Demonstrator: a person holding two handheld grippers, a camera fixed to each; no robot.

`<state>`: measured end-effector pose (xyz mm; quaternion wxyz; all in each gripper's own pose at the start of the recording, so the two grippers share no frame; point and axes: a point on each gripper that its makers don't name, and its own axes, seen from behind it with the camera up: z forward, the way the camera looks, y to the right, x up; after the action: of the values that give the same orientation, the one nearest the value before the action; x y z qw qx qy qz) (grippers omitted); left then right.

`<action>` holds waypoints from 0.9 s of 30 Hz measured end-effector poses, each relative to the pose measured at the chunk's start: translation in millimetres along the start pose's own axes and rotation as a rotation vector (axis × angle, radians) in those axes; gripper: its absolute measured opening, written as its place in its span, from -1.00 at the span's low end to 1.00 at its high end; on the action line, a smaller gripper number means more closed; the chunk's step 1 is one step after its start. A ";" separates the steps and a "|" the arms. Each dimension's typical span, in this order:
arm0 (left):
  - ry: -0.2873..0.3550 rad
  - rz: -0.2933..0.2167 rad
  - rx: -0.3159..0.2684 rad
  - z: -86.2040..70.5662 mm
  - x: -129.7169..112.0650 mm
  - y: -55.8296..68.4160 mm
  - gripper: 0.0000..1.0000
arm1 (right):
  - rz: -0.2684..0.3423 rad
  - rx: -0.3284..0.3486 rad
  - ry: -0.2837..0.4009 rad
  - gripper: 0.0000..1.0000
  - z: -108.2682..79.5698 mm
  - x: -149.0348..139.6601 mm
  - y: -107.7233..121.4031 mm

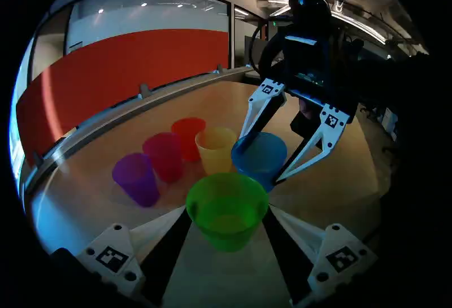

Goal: Pour water

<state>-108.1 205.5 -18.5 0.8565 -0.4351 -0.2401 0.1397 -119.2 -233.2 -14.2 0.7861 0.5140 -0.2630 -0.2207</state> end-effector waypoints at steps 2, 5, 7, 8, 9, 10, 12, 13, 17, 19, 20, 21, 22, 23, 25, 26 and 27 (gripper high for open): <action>-0.001 0.000 -0.001 1.1 -0.9 0.0 0.70 | 0.000 -0.001 -0.001 0.82 1.4 -1.4 -0.3; -0.002 0.000 -0.005 3.1 -1.8 0.6 0.70 | 0.002 -0.002 -0.007 0.82 3.0 -4.9 -0.6; -0.005 0.002 -0.007 4.2 -2.7 0.6 0.70 | 0.003 -0.001 -0.010 0.82 4.4 -6.6 -0.6; -0.006 0.003 -0.008 4.7 -3.2 0.7 0.70 | 0.003 -0.001 -0.011 0.82 5.0 -7.5 -0.6; -0.007 0.004 -0.008 5.2 -3.5 0.6 0.70 | 0.003 -0.001 -0.011 0.82 5.8 -7.9 -0.8; -0.008 0.005 -0.009 5.7 -3.8 0.4 0.70 | 0.003 0.000 -0.012 0.82 6.6 -8.4 -0.9; -0.011 0.004 -0.009 6.8 -4.9 -0.1 0.70 | 0.004 0.002 -0.012 0.82 8.2 -9.3 -1.4; -0.012 0.002 -0.009 7.4 -5.7 -0.6 0.70 | 0.005 0.003 -0.013 0.82 9.1 -9.8 -1.8; -0.016 -0.003 -0.006 9.3 -8.6 -2.5 0.70 | 0.009 0.011 -0.013 0.82 11.9 -10.7 -2.8; -0.018 -0.004 -0.006 10.1 -10.0 -2.7 0.70 | 0.009 0.012 -0.013 0.82 13.0 -11.0 -2.9; -0.019 -0.005 -0.006 10.5 -10.7 -2.9 0.70 | 0.008 0.012 -0.012 0.82 13.5 -11.1 -2.9; -0.021 -0.004 -0.007 10.8 -11.1 -2.8 0.70 | 0.007 0.013 -0.013 0.82 13.9 -11.4 -3.1; -0.022 -0.003 -0.008 11.1 -11.6 -2.7 0.70 | 0.006 0.014 -0.014 0.82 14.4 -11.8 -3.4; -0.023 -0.002 -0.009 11.3 -12.0 -2.6 0.70 | 0.005 0.015 -0.015 0.82 14.8 -12.2 -3.6; -0.025 0.000 -0.008 12.2 -12.8 -3.0 0.70 | 0.005 0.016 -0.017 0.82 15.4 -12.9 -3.6; -0.026 0.000 -0.008 12.5 -13.2 -3.3 0.70 | 0.005 0.017 -0.018 0.82 15.7 -13.2 -3.7; -0.027 0.002 -0.007 12.8 -13.6 -3.3 0.70 | 0.005 0.017 -0.019 0.82 15.9 -13.4 -3.6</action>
<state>-126.3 206.1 -13.3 0.8514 -0.4364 -0.2519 0.1456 -139.9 -237.3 -14.7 0.7798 0.5178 -0.2734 -0.2212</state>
